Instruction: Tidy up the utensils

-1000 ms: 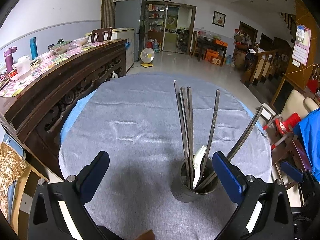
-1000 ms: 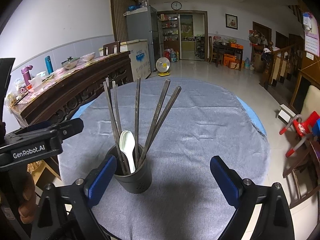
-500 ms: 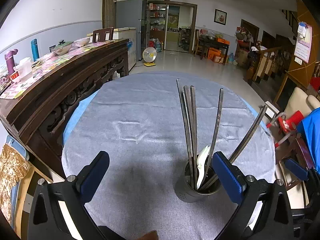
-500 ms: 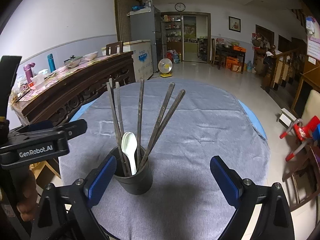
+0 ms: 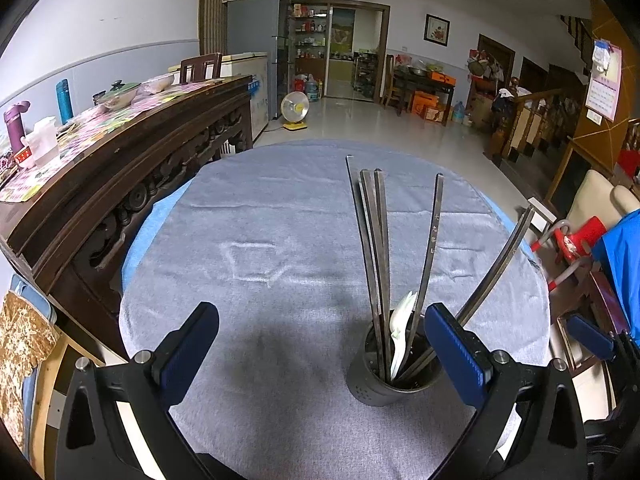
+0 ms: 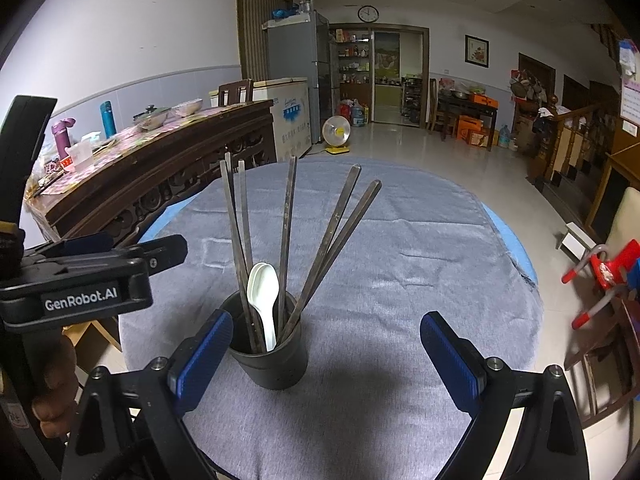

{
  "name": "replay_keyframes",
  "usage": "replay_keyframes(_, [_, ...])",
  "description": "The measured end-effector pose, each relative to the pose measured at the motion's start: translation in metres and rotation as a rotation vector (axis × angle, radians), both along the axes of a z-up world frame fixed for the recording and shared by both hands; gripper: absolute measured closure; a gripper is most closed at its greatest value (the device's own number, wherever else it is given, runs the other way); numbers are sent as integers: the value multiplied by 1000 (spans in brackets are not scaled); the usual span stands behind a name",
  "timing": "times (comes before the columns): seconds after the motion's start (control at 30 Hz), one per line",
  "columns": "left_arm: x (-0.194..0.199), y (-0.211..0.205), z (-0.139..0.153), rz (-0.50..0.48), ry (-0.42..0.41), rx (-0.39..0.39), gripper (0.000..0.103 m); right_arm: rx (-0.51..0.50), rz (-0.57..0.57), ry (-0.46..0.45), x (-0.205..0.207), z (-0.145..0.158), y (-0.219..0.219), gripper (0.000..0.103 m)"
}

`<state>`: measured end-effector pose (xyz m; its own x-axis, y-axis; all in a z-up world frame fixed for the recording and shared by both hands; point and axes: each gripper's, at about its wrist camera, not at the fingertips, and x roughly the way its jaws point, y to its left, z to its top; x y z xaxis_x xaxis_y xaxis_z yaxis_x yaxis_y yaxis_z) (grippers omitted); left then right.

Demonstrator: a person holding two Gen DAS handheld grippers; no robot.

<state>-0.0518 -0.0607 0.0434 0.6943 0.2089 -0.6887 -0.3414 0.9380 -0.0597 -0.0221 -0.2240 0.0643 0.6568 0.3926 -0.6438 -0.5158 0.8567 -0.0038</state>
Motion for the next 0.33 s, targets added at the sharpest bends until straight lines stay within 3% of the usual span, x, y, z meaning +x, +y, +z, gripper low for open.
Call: replay_keyframes(0.33, [6, -5, -1, -21, -1, 6, 1, -3, 2, 10, 7, -2, 2, 6])
